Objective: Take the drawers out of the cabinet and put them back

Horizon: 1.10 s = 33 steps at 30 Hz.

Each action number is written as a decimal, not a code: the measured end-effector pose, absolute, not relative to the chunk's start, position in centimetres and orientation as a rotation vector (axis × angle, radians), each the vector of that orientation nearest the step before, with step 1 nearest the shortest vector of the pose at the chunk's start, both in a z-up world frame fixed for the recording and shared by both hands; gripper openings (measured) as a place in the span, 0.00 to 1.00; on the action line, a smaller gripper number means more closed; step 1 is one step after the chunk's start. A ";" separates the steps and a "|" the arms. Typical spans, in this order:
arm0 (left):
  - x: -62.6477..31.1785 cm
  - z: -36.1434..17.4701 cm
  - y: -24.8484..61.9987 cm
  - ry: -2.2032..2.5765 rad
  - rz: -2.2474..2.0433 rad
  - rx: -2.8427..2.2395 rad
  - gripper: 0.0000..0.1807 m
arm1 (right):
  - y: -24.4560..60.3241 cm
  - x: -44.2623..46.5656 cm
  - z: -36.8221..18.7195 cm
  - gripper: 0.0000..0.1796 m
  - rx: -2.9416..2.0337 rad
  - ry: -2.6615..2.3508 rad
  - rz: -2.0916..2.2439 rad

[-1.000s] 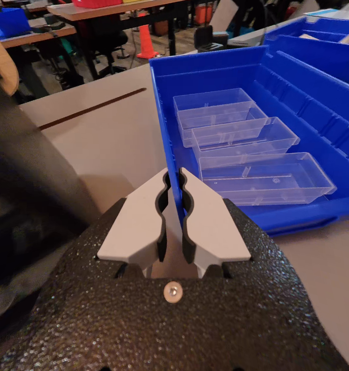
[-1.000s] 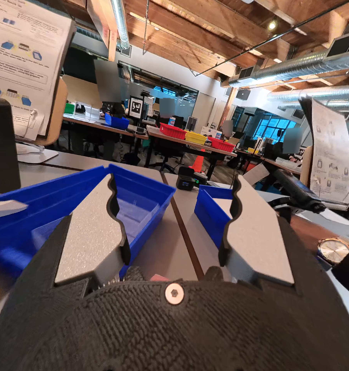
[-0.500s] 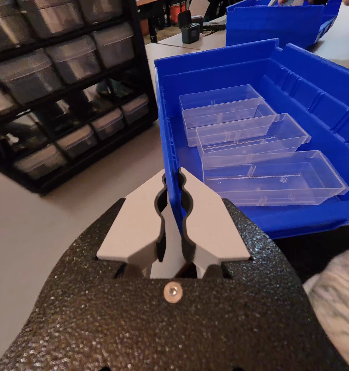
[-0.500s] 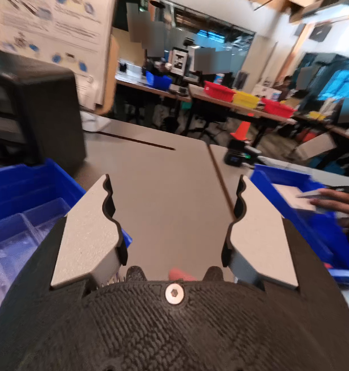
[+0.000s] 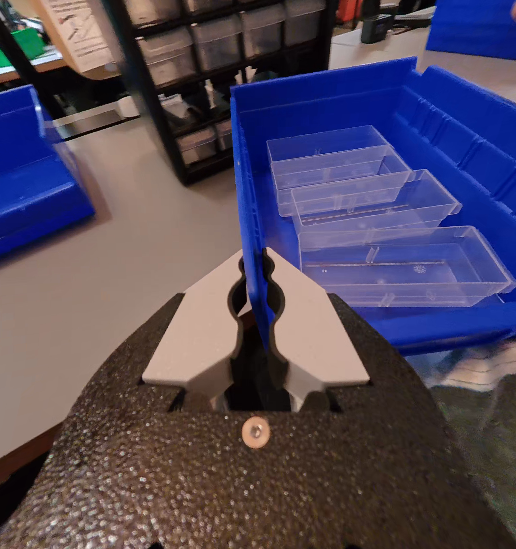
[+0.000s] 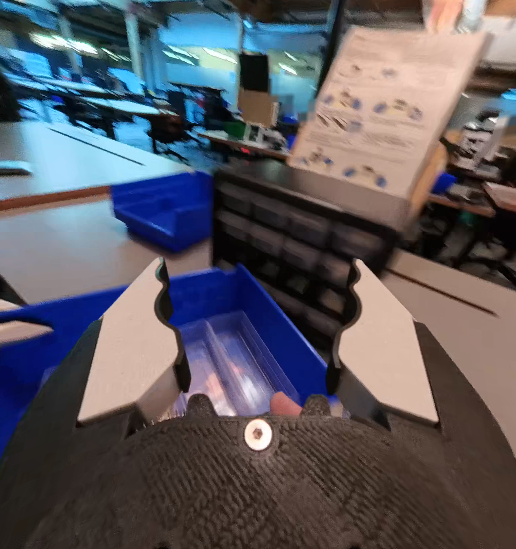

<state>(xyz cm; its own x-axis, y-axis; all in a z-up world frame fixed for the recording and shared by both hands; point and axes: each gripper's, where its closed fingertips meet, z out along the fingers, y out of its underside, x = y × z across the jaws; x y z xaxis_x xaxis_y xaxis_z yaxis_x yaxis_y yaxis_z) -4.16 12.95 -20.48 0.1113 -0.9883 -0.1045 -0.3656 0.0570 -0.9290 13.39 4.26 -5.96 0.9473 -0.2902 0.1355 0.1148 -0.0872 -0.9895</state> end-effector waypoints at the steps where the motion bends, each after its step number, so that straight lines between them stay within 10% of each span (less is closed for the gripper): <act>1: -4.7 -20.5 13.5 1.395 -0.835 -1.475 0.02 | 6.9 11.2 -5.0 0.67 -1.599 0.082 -0.278; 6: -6.7 -20.5 16.2 1.282 -0.807 -1.568 0.02 | 20.2 -0.5 -2.1 0.61 -1.502 -0.206 0.066; 14: -8.0 -19.9 19.8 1.148 -0.689 -1.553 0.02 | 37.6 5.0 -8.8 0.70 -1.784 0.165 0.108; 18: -8.3 -19.9 19.8 1.143 -0.707 -1.531 0.01 | 40.7 9.2 -11.1 0.60 -1.837 0.289 0.102; 33: -7.9 -13.7 22.8 1.108 -0.942 -1.435 0.20 | 42.3 13.2 -14.9 0.71 -2.161 0.260 -0.066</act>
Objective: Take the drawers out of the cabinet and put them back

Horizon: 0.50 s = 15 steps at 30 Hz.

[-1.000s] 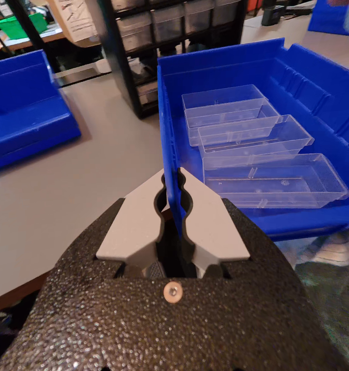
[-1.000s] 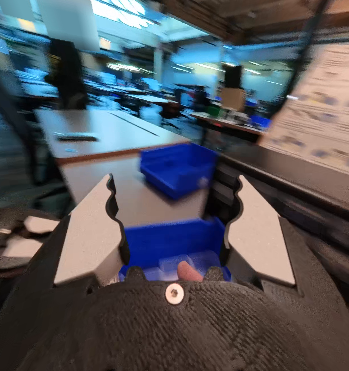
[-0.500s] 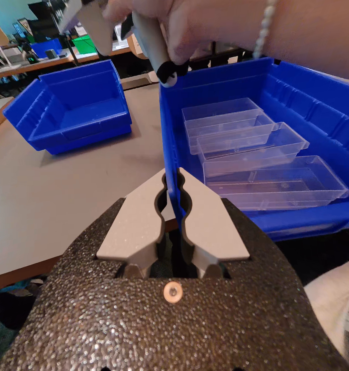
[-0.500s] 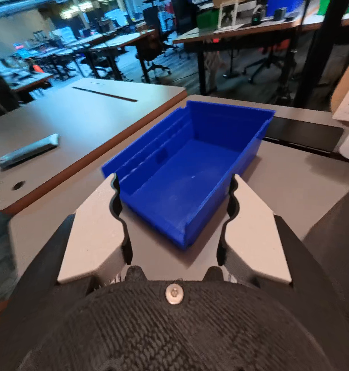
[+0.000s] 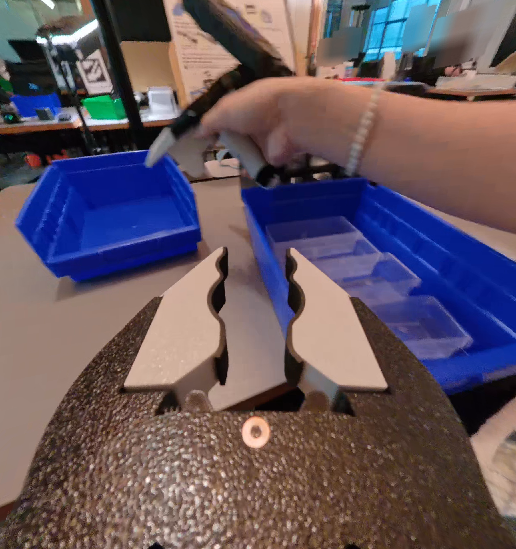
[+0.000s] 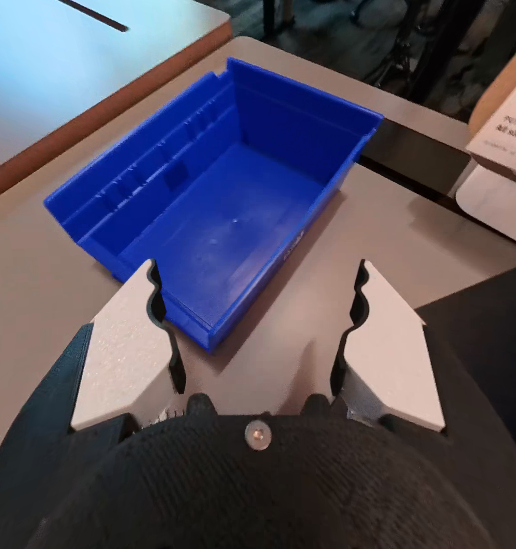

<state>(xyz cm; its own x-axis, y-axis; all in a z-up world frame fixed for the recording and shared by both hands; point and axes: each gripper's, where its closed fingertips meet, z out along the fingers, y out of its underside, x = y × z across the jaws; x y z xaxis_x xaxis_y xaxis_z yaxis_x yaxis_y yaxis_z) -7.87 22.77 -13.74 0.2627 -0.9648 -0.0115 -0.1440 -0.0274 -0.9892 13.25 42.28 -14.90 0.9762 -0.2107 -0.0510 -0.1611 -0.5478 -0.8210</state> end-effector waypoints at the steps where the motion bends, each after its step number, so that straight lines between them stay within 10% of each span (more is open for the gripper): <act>1: -7.8 -13.1 25.0 1.091 -0.926 -1.470 0.23 | 42.3 13.6 -15.3 0.71 -2.163 0.299 -0.047; 15: -3.7 -20.6 56.5 0.794 -0.603 -2.074 0.37 | 44.2 15.5 -21.6 0.73 -2.500 0.466 -0.021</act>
<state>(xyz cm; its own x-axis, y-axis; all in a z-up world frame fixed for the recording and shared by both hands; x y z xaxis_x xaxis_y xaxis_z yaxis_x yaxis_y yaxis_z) -3.67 56.51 -20.63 0.6870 -0.7136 0.1372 -0.3231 -0.4691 -0.8219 15.45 44.20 -21.63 0.9386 -0.3335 -0.0881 -0.3240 -0.7647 -0.5570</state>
